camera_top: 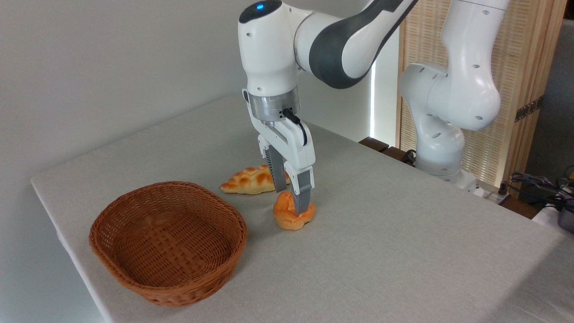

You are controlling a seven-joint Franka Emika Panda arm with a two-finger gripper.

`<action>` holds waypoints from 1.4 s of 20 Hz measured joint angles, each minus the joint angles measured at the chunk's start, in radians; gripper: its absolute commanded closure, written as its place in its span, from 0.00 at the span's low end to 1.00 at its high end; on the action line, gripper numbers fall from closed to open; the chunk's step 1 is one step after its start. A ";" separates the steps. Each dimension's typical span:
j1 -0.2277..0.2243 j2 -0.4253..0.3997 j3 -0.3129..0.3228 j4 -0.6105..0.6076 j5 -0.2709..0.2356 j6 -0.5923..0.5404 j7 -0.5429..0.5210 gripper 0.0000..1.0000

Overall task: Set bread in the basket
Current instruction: 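Close the gripper on the orange bun and lift it, then carry the bun over the wicker basket and lower it inside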

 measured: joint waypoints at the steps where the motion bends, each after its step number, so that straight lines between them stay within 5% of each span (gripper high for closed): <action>1: 0.000 0.000 0.000 -0.003 0.000 0.002 0.003 0.12; 3: 0.000 0.001 0.000 -0.006 0.000 0.005 0.005 0.39; 5: 0.000 0.003 0.001 -0.018 0.000 0.029 0.005 0.81; 7: 0.000 0.006 0.001 -0.030 0.001 0.045 0.006 0.98; 21: 0.001 0.010 0.021 -0.016 0.001 0.043 0.006 0.98; 28: 0.001 0.030 0.061 0.197 0.001 -0.065 0.006 0.98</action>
